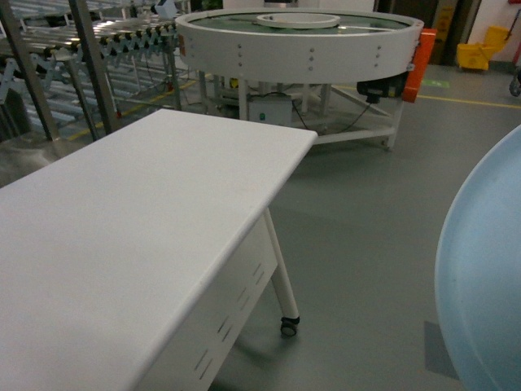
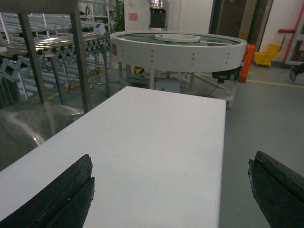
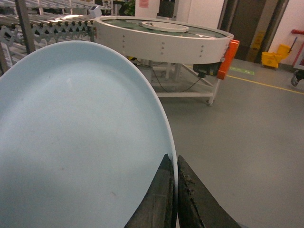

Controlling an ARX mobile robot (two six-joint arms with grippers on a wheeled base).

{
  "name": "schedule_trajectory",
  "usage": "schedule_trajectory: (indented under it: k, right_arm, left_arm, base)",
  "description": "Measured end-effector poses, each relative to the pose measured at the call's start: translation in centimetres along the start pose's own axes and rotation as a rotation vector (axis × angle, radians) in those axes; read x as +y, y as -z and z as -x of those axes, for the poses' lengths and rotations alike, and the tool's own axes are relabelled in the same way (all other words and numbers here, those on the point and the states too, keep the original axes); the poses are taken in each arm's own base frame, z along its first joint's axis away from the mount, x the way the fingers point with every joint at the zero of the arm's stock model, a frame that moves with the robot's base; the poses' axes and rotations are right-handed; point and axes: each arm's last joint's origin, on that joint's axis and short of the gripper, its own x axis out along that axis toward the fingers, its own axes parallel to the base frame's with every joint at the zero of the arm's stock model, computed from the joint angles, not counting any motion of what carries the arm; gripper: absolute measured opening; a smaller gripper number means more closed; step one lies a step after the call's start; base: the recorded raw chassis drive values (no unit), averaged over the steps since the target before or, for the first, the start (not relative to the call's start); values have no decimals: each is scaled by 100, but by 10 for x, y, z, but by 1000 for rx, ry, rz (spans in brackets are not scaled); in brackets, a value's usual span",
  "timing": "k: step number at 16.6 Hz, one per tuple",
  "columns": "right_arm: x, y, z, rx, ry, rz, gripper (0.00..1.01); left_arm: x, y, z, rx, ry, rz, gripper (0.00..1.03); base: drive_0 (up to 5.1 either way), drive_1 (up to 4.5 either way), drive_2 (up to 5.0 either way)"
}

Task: Place blue tray on left shelf second layer neatly

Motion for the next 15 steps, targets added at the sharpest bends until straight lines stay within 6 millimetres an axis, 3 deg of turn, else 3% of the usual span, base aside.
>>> schedule_trajectory:
  k: [15]
  right_arm:
    - [0,0,0,-1,0,3,2]
  left_arm:
    - [0,0,0,0,1,0,98]
  base:
    - [-162,-162,-162]
